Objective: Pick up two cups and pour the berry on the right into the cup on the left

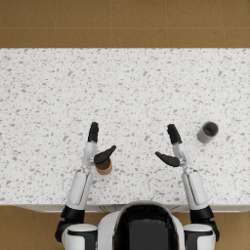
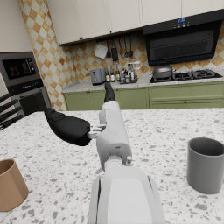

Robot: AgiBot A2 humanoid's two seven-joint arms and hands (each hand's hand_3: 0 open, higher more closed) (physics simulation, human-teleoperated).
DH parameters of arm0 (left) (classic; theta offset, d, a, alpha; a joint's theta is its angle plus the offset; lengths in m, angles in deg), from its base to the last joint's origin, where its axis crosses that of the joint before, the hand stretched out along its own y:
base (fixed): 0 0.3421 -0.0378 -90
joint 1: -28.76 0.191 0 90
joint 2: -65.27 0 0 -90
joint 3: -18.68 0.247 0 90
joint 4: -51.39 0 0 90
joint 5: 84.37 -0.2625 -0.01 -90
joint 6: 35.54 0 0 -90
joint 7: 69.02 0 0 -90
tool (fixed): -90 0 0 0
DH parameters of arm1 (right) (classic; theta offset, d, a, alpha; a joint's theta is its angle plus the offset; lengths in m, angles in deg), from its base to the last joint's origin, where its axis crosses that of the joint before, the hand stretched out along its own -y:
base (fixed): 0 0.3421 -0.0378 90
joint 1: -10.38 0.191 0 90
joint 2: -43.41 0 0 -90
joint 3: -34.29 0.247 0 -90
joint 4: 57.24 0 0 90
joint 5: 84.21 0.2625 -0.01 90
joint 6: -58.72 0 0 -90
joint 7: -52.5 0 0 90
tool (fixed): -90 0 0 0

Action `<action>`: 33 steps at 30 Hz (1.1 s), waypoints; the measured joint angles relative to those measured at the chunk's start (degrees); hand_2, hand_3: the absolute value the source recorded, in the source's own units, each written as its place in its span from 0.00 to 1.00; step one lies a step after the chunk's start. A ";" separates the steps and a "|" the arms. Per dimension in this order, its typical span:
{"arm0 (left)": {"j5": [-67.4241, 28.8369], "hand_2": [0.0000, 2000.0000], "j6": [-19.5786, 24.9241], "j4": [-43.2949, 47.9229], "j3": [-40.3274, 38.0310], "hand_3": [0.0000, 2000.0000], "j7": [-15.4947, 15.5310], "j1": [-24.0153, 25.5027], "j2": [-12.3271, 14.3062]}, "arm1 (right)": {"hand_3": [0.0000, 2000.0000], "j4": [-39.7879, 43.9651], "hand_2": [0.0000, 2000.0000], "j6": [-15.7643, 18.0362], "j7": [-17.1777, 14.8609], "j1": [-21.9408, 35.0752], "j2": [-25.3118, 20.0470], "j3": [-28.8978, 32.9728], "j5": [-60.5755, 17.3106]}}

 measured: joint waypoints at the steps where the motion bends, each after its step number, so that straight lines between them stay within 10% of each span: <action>1: 0.00 0.00 0.00 0.00 0.00 0.00 0.00 0.00 0.00 | 0.00 0.00 0.00 0.00 0.00 0.00 0.00 0.00 0.00; 16: 0.00 0.00 0.00 0.00 0.00 0.00 0.00 0.00 0.00 | 0.00 0.00 0.00 0.00 0.00 0.00 0.00 0.00 0.00; 21: 0.00 0.00 4.68 0.63 0.26 0.00 4.67 2.76 -0.52 | 0.00 -0.97 0.00 -4.63 4.69 -1.31 -0.25 -0.43 0.00; 33: -13.08 0.00 5.76 6.58 -7.40 0.00 5.74 16.39 -4.09 | 0.00 -0.96 0.00 -5.70 5.76 -4.58 -0.97 16.98 -19.05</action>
